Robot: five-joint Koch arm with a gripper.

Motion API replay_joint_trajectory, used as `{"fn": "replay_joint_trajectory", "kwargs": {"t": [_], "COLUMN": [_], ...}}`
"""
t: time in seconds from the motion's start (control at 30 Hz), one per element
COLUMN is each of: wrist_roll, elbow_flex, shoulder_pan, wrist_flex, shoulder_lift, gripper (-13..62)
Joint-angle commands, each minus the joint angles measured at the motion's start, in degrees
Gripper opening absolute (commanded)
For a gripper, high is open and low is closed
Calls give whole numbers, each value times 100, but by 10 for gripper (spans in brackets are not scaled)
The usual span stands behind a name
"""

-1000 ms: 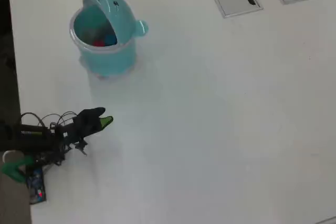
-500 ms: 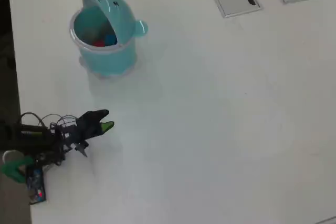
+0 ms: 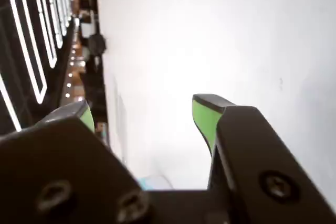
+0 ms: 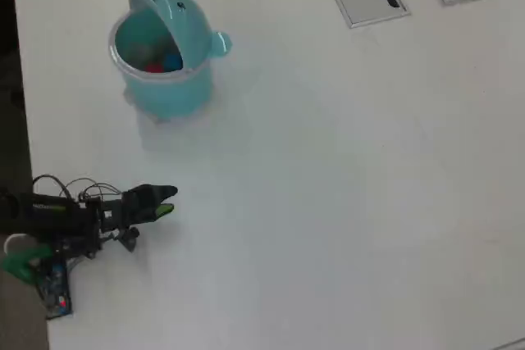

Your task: Grasp RGB lego blocks and put them in the bin one by one.

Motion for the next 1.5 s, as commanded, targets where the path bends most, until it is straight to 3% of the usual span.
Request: {"fn": "replay_joint_trajectory", "kwargs": {"t": [0.0, 1.47], "wrist_roll": [18, 237], "elbow_flex": [431, 431], "shoulder_pan": [-18, -88], "wrist_flex": [316, 870], "shoulder_lift": [396, 360], "gripper": [353, 346]}}
